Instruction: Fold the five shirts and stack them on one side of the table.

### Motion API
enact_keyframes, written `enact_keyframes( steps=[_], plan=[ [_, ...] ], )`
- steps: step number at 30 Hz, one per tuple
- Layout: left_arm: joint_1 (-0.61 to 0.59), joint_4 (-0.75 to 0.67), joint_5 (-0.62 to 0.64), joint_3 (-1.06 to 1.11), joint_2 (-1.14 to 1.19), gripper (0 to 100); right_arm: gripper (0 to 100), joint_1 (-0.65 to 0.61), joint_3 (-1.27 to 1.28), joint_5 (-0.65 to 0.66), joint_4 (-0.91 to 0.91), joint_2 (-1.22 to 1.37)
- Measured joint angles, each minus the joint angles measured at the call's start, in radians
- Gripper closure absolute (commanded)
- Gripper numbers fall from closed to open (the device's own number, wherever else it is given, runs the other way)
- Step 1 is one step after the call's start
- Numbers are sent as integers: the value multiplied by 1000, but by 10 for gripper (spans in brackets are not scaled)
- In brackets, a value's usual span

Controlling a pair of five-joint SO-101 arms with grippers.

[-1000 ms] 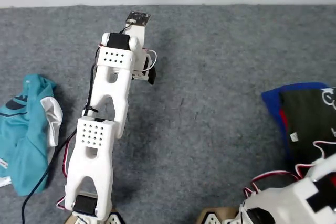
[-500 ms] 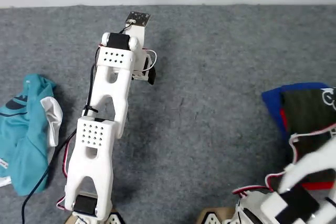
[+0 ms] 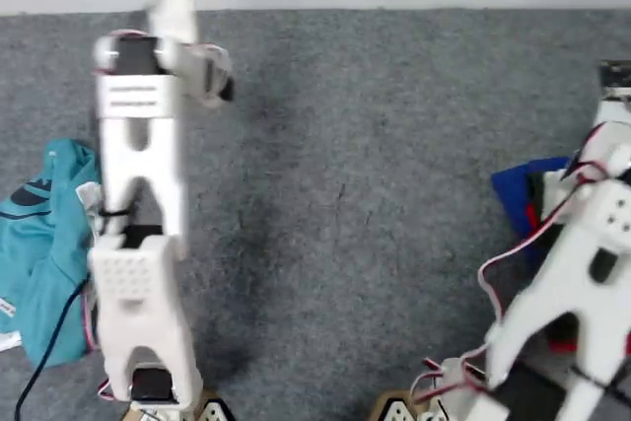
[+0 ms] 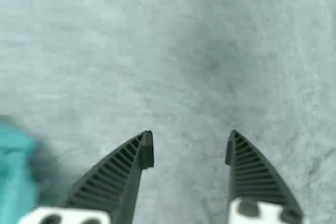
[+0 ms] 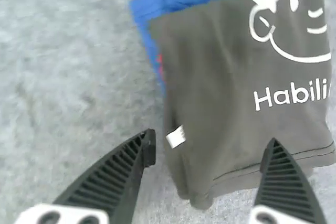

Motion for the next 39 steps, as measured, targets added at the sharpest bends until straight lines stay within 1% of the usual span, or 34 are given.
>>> enact_keyframes(
  steps=[3,6,8,10,12,14,16,18,22,27,36,37,39],
  plan=[
    [-68,0,0,144,-164,772,691,-54,55,8,17,-98],
    [-178,2,0,328,-319,770,691,-115,140,14,17,-155],
    [-288,3,0,445,-410,768,691,-132,184,14,17,-176],
    [-423,2,0,543,-480,768,691,-143,207,14,12,-190],
    [-562,-2,0,621,-519,768,691,-146,210,14,9,-193],
    [-672,-2,0,686,-534,768,691,-146,210,14,6,-196],
    [-747,-2,-5,766,-542,768,691,-146,210,14,6,-196],
    [-801,-2,-41,848,-546,769,691,-146,210,14,6,-196],
    [-856,-8,-92,959,-546,771,691,-146,210,14,6,-196],
    [-864,-100,-110,1028,-488,771,691,-146,210,14,6,-196],
    [-868,-210,-112,1033,-354,773,691,-146,210,14,6,-196],
    [-875,-224,-115,1033,-345,779,691,-146,210,14,6,-196],
    [-887,-267,-115,1033,-321,825,691,-146,216,14,6,-196]
  ],
)
